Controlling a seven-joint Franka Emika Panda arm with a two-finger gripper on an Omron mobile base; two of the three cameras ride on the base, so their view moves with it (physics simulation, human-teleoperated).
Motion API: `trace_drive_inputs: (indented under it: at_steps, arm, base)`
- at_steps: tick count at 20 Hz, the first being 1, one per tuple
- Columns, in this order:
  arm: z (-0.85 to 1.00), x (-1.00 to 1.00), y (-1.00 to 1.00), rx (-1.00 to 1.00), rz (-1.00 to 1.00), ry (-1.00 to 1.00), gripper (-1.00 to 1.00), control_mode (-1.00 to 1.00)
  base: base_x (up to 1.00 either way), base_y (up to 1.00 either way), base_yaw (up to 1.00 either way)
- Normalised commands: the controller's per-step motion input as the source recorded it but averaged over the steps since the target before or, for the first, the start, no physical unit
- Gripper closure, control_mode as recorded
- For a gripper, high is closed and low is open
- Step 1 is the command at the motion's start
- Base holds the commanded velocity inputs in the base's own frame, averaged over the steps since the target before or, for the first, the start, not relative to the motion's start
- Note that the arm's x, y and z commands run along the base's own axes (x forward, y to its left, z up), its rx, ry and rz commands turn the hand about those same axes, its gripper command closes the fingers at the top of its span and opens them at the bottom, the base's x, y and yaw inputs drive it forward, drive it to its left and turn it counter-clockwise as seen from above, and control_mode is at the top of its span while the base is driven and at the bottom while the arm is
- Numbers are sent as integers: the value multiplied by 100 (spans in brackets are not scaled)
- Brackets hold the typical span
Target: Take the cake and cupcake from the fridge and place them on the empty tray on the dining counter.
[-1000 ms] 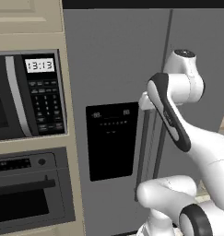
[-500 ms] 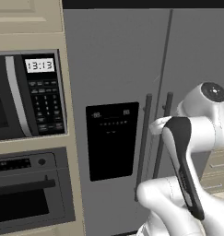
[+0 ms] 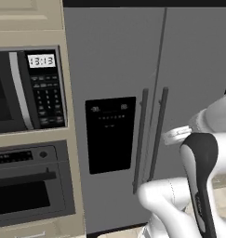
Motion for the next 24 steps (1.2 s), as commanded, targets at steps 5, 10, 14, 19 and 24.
trace_drive_inputs:
  at_steps: [5, 10, 14, 19, 24]
  arm:
    - [0, 0, 0, 0, 0, 0, -100, 100]
    - [0, 0, 0, 0, 0, 0, -100, 100]
    - [0, 0, 0, 0, 0, 0, -100, 100]
    - [0, 0, 0, 0, 0, 0, -100, 100]
    - [0, 0, 0, 0, 0, 0, -100, 100]
  base:
    - [-69, 0, 0]
    - [-42, 0, 0]
    - [0, 0, 0]
    - [0, -27, 0]
    - [0, -29, 0]
